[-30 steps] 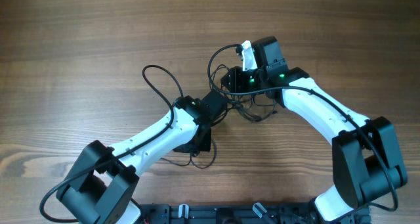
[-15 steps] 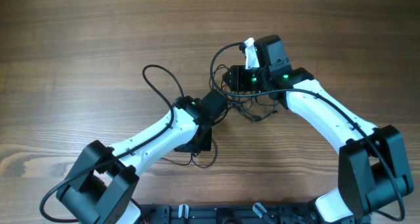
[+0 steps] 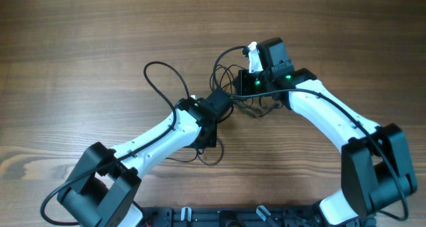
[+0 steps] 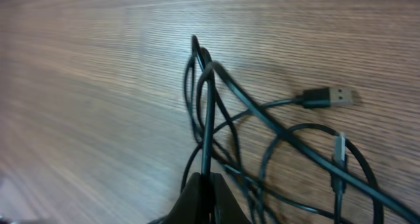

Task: Untangle cables

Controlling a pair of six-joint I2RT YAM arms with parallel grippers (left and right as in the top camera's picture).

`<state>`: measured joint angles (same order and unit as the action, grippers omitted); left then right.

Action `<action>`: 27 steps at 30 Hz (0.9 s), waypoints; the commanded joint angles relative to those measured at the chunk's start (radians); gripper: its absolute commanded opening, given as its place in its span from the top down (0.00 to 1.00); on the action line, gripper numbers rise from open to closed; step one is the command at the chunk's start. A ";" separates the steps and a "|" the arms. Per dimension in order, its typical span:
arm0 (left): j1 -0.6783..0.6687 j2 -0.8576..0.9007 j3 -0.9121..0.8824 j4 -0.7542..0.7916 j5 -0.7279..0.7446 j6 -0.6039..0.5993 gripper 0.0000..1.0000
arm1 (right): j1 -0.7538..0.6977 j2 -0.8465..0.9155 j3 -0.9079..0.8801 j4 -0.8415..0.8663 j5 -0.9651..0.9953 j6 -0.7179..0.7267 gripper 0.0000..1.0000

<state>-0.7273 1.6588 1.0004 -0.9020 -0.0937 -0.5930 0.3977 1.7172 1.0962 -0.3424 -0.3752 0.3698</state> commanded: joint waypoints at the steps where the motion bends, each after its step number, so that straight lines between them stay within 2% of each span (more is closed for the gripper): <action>1: -0.004 0.012 -0.008 0.102 -0.079 0.064 0.96 | -0.003 -0.143 0.065 0.032 -0.114 0.001 0.96; 4: -0.004 0.012 -0.008 0.275 -0.054 0.230 0.96 | -0.040 -0.312 0.065 0.082 -0.120 0.144 0.96; 7: -0.004 0.012 -0.008 0.369 -0.015 0.379 0.96 | -0.138 -0.466 0.065 0.098 -0.120 0.286 0.96; 10: -0.004 0.012 -0.009 0.384 -0.165 0.376 0.96 | -0.208 -0.521 0.065 0.066 -0.124 0.366 0.96; 11: -0.003 0.012 -0.009 0.412 -0.246 0.377 0.96 | -0.230 -0.526 0.065 0.005 -0.085 0.339 0.96; 13: -0.001 0.012 -0.009 0.443 -0.298 0.377 0.96 | -0.237 -0.522 0.064 -0.052 -0.019 0.285 0.96; 17: 0.048 0.013 -0.009 0.549 -0.430 0.377 0.96 | -0.237 -0.514 0.061 -0.293 0.318 0.249 0.96; 20: 0.145 0.013 -0.009 0.605 -0.459 0.377 0.96 | -0.237 -0.511 0.061 -0.354 0.362 0.177 0.96; 26: 0.408 0.013 -0.009 0.628 -0.447 0.375 0.95 | -0.237 -0.463 0.061 -0.581 0.649 0.183 0.96; 27: 0.455 0.013 -0.009 0.625 -0.447 0.330 0.94 | -0.237 -0.445 0.061 -0.595 0.657 0.182 0.96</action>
<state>-0.3614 1.6653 0.9901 -0.2737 -0.5137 -0.2214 0.1646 1.2274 1.1515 -0.9123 0.1513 0.5697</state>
